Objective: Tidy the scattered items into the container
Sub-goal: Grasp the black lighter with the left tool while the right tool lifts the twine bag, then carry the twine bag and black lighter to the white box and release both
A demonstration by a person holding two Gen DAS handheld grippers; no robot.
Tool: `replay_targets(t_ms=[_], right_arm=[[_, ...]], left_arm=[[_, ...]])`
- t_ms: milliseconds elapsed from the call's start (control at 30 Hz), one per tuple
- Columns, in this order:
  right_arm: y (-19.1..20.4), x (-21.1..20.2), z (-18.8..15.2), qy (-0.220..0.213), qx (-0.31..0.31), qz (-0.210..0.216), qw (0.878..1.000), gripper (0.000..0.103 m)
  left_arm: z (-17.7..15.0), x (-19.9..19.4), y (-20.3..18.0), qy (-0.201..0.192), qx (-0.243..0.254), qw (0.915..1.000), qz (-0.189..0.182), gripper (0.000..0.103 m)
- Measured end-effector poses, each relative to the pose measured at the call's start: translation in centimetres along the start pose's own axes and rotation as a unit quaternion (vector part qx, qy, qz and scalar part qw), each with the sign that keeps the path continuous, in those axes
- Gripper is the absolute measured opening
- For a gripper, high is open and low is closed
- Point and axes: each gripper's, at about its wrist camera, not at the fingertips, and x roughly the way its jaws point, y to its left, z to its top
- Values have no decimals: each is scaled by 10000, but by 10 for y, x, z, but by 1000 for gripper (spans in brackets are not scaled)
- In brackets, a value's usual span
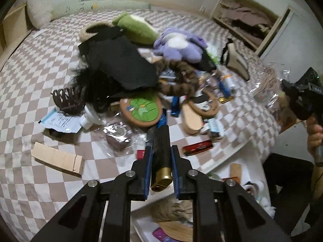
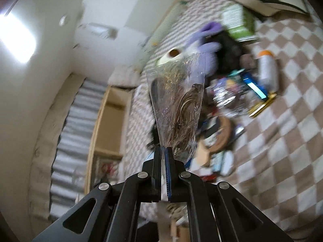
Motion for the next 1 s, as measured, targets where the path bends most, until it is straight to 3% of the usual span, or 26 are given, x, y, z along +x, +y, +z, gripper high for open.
replay_targets(t_ms=[233,433,633,833,1000], right_arm=[[36,20,-30,613,-516,448,9958,5],[42,58,-80,1633,-706,551,9825,5],[43,98,-134,2707,-853,535,9574,5],[44,138,-189,3747,-989,513,9204,5],[41,157,-221,4148,-1224,441,9006,5]], left_arm=[[-4,-35,-18,-447,49,9984,-344,18],[-8,-58,-23,-732,80,9960,-504,18],[-11,-67,-20,-831,56,9948,-589,18],[-15,-69,-23,-817,95,9943,-682,18],[-18,-70,-26,-806,121,9939,-737,18]])
